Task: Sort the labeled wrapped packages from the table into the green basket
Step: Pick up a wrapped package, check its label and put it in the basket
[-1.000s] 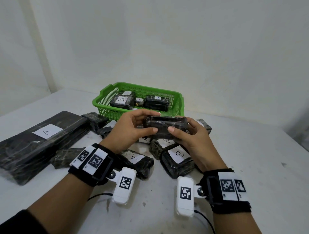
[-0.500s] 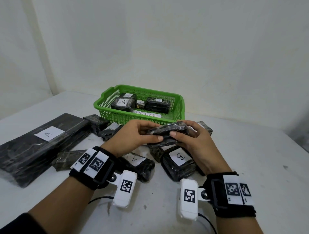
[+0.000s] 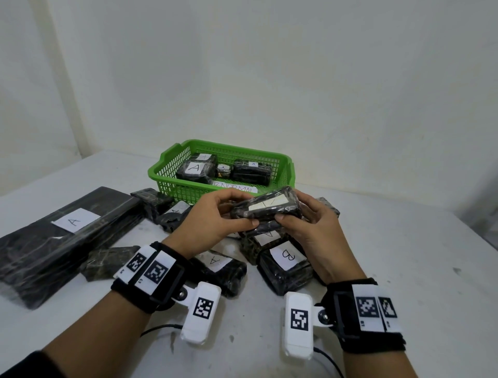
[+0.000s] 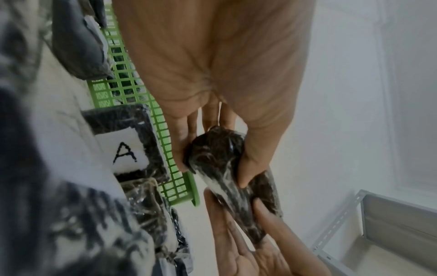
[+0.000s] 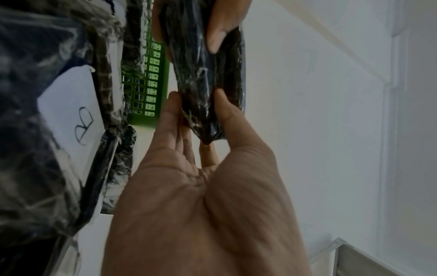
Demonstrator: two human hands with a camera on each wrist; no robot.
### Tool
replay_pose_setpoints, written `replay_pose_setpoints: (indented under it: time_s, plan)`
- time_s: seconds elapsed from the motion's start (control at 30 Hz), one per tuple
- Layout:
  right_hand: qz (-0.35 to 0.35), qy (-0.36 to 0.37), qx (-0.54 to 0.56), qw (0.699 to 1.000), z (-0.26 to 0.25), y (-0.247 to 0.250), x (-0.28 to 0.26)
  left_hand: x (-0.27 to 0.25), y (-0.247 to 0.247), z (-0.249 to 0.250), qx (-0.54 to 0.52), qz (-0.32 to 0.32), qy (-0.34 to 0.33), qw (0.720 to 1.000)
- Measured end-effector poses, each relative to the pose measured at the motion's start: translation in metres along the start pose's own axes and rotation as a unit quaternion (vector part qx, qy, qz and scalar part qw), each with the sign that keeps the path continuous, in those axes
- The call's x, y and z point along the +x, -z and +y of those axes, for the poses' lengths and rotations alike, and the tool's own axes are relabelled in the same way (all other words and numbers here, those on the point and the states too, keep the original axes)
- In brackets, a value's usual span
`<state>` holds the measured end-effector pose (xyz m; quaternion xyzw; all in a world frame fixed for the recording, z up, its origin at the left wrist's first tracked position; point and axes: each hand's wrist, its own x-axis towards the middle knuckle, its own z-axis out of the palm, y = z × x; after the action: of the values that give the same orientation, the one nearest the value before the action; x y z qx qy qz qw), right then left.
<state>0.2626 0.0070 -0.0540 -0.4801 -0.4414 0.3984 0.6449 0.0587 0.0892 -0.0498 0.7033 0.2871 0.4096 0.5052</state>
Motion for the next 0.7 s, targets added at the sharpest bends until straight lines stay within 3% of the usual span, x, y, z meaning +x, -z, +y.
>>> replay_pose_setpoints:
  time_s: [0.13,0.3,0.4,0.5,0.6,0.7]
  plan:
    - [-0.014,-0.022,0.05,0.998,-0.006,-0.009,-0.003,0.001,-0.002,-0.004,0.013,0.029,-0.029,0.999]
    - [0.054,0.015,0.021,0.998,-0.005,-0.012,-0.004,-0.004,-0.004,0.001,0.01,-0.044,-0.016,0.999]
    - [0.02,0.081,-0.051,0.995,-0.009,-0.009,-0.006,-0.006,-0.003,0.006,0.001,-0.069,-0.004,0.998]
    - [-0.023,0.118,-0.094,0.988,-0.012,-0.014,-0.01,-0.005,-0.002,0.009,0.061,-0.044,-0.03,0.997]
    - [-0.039,0.103,-0.076,0.991,-0.014,-0.015,-0.013,-0.003,-0.001,0.009,0.066,-0.007,-0.056,0.996]
    - [-0.056,0.028,-0.047,0.997,-0.015,-0.016,-0.012,-0.002,0.0,0.006,0.023,0.007,-0.068,0.997]
